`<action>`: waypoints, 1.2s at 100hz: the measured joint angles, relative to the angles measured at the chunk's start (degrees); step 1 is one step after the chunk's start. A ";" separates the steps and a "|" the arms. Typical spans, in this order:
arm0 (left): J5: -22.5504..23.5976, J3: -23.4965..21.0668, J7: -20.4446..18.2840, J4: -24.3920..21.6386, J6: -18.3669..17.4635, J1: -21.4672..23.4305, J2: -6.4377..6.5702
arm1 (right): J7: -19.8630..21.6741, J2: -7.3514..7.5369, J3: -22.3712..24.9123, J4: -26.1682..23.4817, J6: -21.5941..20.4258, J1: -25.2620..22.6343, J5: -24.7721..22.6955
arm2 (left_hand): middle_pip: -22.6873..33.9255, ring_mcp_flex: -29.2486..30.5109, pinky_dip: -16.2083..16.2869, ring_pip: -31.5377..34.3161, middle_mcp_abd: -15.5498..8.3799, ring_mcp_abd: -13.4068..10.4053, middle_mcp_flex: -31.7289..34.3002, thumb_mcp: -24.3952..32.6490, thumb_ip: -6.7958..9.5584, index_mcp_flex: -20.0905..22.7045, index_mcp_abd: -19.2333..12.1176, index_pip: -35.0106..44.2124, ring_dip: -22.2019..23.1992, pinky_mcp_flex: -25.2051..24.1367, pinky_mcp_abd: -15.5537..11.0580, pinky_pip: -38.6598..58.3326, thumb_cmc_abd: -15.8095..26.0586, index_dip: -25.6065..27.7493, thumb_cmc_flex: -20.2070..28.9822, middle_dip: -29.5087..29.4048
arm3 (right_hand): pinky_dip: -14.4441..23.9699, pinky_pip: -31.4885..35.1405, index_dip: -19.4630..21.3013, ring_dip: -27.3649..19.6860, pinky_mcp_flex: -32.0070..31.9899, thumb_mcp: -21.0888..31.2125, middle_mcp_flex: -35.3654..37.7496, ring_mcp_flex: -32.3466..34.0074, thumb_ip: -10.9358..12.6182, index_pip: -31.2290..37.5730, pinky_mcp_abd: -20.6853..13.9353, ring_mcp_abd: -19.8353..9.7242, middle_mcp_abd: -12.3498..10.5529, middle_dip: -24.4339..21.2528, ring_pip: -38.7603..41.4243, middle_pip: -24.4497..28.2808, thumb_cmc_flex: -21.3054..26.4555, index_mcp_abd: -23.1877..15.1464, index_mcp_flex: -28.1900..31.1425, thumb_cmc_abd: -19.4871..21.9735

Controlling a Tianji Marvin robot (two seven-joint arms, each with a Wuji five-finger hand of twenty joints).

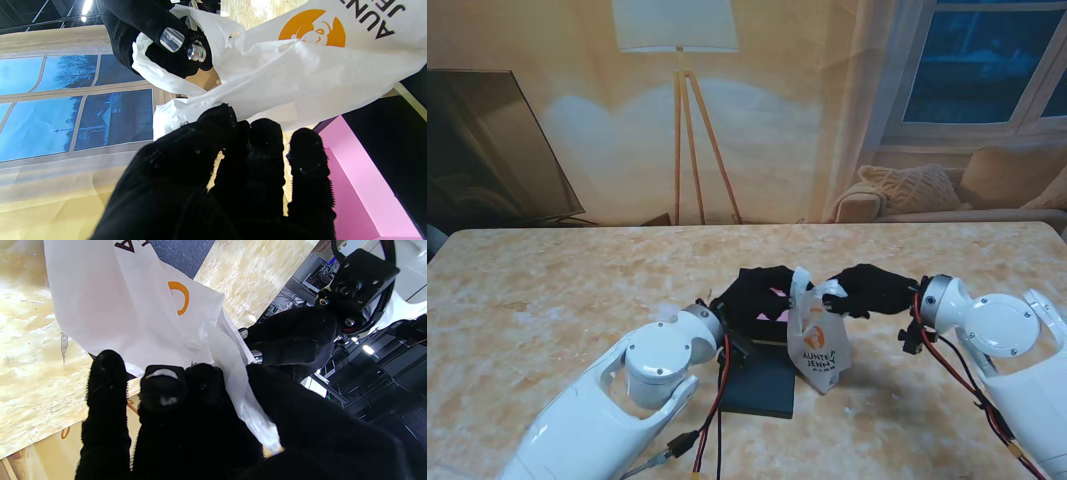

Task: Pack mini donuts into a plastic bag, tie the opening and put the bag into the gift box

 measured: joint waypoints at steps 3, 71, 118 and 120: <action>-0.21 0.06 0.00 0.10 0.07 -0.05 -0.05 | 0.00 0.00 -0.07 0.13 0.10 0.13 0.06 | 0.00 0.82 0.00 0.17 -0.06 -0.38 0.25 -0.04 0.00 0.99 0.00 0.09 -0.04 0.41 -0.02 0.15 -0.69 0.00 0.00 0.03 | 0.01 0.03 0.00 0.00 0.00 0.00 0.00 0.00 0.00 0.00 0.00 0.00 0.00 0.00 0.00 0.00 0.00 0.00 0.00 0.00; -0.92 -0.02 0.39 0.39 0.07 0.01 -0.42 | 4.86 0.53 -1.59 1.37 0.84 2.01 2.77 | -4.77 9.80 -2.69 -3.07 0.29 -0.99 8.05 -4.27 0.24 0.46 1.63 -1.36 -14.64 8.47 0.13 2.38 3.05 -0.85 1.75 -6.98 | 0.02 0.05 0.00 0.00 -0.15 0.00 0.00 -0.02 0.02 0.00 -0.01 0.08 0.00 0.00 -0.02 0.00 0.00 0.00 0.01 0.00; -1.37 1.19 -0.85 1.20 0.72 -1.15 -0.40 | 5.19 0.80 -3.17 2.69 1.64 3.89 3.38 | -1.63 18.69 -4.90 8.63 0.07 -3.94 9.97 -5.28 0.99 0.89 1.47 -0.84 -16.00 18.26 -0.10 16.14 0.68 -0.81 2.38 1.43 | 0.03 0.05 0.00 0.00 -0.26 0.00 0.00 -0.05 0.04 0.00 -0.01 0.23 0.01 0.00 -0.02 0.00 0.00 0.00 0.02 -0.01; -1.35 1.21 -0.85 1.24 0.71 -1.18 -0.40 | 5.00 0.76 -3.20 2.74 1.70 3.93 3.35 | -1.55 18.68 -4.91 8.80 0.07 -3.94 9.98 -5.11 0.99 0.83 1.44 -0.82 -16.00 18.10 -0.10 16.30 0.68 -0.81 2.37 1.52 | 0.03 0.05 0.00 0.00 -0.26 0.00 0.00 -0.05 0.04 0.00 -0.01 0.23 0.01 0.00 -0.02 0.00 0.00 0.00 0.03 -0.01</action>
